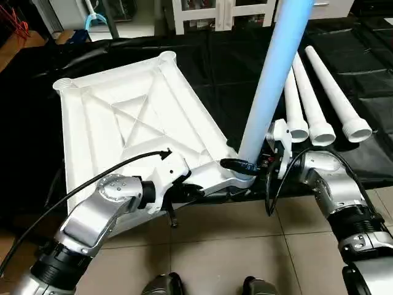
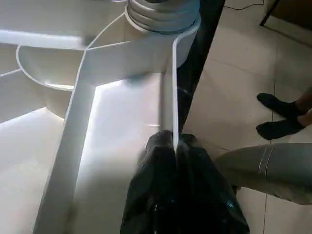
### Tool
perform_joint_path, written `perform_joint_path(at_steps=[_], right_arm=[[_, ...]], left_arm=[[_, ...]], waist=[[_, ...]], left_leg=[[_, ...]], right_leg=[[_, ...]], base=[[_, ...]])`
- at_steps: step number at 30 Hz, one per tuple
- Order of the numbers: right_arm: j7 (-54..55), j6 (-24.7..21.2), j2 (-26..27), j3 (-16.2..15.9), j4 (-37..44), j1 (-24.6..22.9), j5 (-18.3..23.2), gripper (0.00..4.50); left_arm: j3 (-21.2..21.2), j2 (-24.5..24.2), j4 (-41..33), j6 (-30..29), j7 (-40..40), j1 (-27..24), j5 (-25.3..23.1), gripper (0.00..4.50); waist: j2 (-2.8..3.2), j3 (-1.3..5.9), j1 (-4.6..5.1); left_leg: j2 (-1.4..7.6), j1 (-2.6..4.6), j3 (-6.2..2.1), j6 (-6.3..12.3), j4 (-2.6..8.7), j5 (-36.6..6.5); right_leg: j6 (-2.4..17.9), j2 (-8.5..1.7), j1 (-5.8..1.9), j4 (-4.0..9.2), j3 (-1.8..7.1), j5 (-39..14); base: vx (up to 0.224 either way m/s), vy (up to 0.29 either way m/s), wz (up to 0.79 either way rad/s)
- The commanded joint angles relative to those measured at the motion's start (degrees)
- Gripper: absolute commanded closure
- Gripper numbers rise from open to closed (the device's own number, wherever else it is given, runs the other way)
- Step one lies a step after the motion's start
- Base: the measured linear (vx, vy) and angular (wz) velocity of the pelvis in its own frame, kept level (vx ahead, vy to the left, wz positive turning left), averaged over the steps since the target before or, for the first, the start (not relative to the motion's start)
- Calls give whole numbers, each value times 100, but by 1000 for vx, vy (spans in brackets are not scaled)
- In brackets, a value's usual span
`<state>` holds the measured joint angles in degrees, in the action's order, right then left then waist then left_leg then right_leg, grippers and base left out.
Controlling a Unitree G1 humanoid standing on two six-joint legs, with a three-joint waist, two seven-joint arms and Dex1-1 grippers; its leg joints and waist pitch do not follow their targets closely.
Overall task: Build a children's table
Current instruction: Rotate leg to tighten
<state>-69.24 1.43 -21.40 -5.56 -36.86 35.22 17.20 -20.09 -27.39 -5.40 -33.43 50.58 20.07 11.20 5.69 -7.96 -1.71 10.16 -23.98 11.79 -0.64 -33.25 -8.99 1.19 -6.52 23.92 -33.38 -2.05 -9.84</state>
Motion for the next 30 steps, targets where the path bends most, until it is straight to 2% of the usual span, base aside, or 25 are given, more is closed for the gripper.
perform_joint_path(at_steps=[1,5,9,10,12,13,14,16,17,18,20,21,22,23,24,25,27,28,29,30], right_arm=[[467,-52,-226,430,-378,-36,-85,201],[1077,73,-126,526,-542,7,-205,228],[1546,96,-19,565,-603,10,-299,249],[1885,63,66,577,-627,6,-369,255],[3001,-97,351,592,-715,7,-624,256],[3001,-97,351,592,-715,7,-624,256],[3420,-172,483,598,-751,15,-706,256],[4036,-221,707,552,-800,35,-886,257],[4493,-216,837,533,-841,58,-1024,257],[4895,-188,943,510,-890,82,-1145,257],[5001,-180,979,514,-904,89,-1163,257],[5486,-144,1145,530,-967,119,-1242,258],[5697,-97,1247,531,-998,134,-1274,258],[5921,-47,1355,532,-1032,150,-1308,258],[6238,130,1594,544,-1079,173,-1316,259],[6238,130,1594,544,-1079,173,-1316,259],[6143,641,1983,640,-1100,233,-1118,259],[6124,676,2005,647,-1099,237,-1106,259],[5957,753,2030,665,-1040,235,-1041,259],[5614,795,2038,690,-914,210,-891,259]], left_arm=[[-305,-258,-87,-254,509,-248,125,450],[-271,-200,-3,-252,414,-208,94,450],[-229,-119,75,-254,286,-170,56,450],[-178,9,212,-266,59,-102,-32,450],[27,531,763,-271,-801,193,-309,450],[27,531,763,-271,-801,193,-309,450],[137,789,1003,-321,-1187,330,-379,450],[303,1200,1367,-305,-1802,543,-478,450],[396,1432,1559,-285,-2112,653,-501,450],[468,1616,1710,-263,-2348,740,-510,450],[477,1654,1750,-231,-2405,765,-523,450],[519,1826,1935,-83,-2668,876,-580,450],[551,1907,2019,15,-2799,930,-605,450],[585,1994,2108,120,-2938,988,-630,450],[630,2111,2225,276,-3117,1091,-694,450],[630,2111,2225,276,-3117,1091,-694,450],[675,2150,2353,405,-3203,1192,-813,450],[679,2151,2364,410,-3205,1197,-821,450],[655,2100,2368,402,-3139,1184,-842,450],[625,2030,2339,409,-3044,1146,-841,450]], waist=[[-49,387,16],[-46,371,36],[-47,343,91],[-50,339,98],[-54,311,136],[-44,301,146],[-56,322,145],[-71,299,158],[-55,280,166],[-89,290,160],[-96,268,162],[-74,237,181],[-78,252,174],[-78,236,182],[-73,254,174],[-78,272,173],[-81,280,164],[-69,281,164],[-88,295,156],[-82,301,148]], left_leg=[[246,240,-119,424,452,-1475],[246,235,-125,387,469,-1598],[243,246,-144,164,508,-1985],[245,248,-148,142,516,-2039],[240,273,-146,-22,538,-2270],[237,273,-147,-85,544,-2327],[230,265,-176,-156,551,-2450],[221,260,-172,-201,565,-2597],[201,294,-166,-262,561,-2740],[186,317,-185,-278,556,-2897],[179,294,-212,-257,578,-3022],[171,298,-207,-277,593,-3171],[160,333,-206,-292,585,-3250],[143,395,-195,-301,580,-3409],[147,412,-224,-285,604,-3422],[150,395,-220,-247,632,-3312],[157,387,-205,-163,653,-3227],[164,374,-213,-146,662,-3190],[170,350,-204,-104,678,-3043],[181,322,-200,-61,688,-2879]], right_leg=[[1346,-125,-184,315,93,-1167],[1315,-127,-177,330,91,-1308],[1165,-136,-151,368,97,-1773],[1145,-135,-148,374,96,-1818],[1050,-122,-101,412,107,-2078],[1011,-123,-91,415,110,-2171],[945,-136,-116,423,95,-2274],[838,-125,-86,452,97,-2396],[759,-125,-37,497,100,-2631],[672,-138,-35,534,94,-2858],[507,-148,-34,569,84,-3114],[424,-128,9,600,77,-3236],[384,-126,16,618,65,-3313],[300,-120,59,687,45,-3489],[246,-132,4,693,10,-3442],[236,-125,-16,703,6,-3240],[284,-137,-18,714,10,-3027],[305,-145,-33,703,10,-2946],[370,-131,-61,682,14,-2710],[451,-135,-72,647,33,-2469]], base=[[0,0,0],[0,0,0],[0,0,0],[0,0,0],[0,0,0],[0,0,0],[0,0,0],[0,0,0],[0,0,0],[0,0,0],[0,0,0],[0,0,0],[0,0,0],[0,0,0],[0,0,0],[0,0,0],[0,0,0],[0,0,0],[0,0,0],[0,0,0]])
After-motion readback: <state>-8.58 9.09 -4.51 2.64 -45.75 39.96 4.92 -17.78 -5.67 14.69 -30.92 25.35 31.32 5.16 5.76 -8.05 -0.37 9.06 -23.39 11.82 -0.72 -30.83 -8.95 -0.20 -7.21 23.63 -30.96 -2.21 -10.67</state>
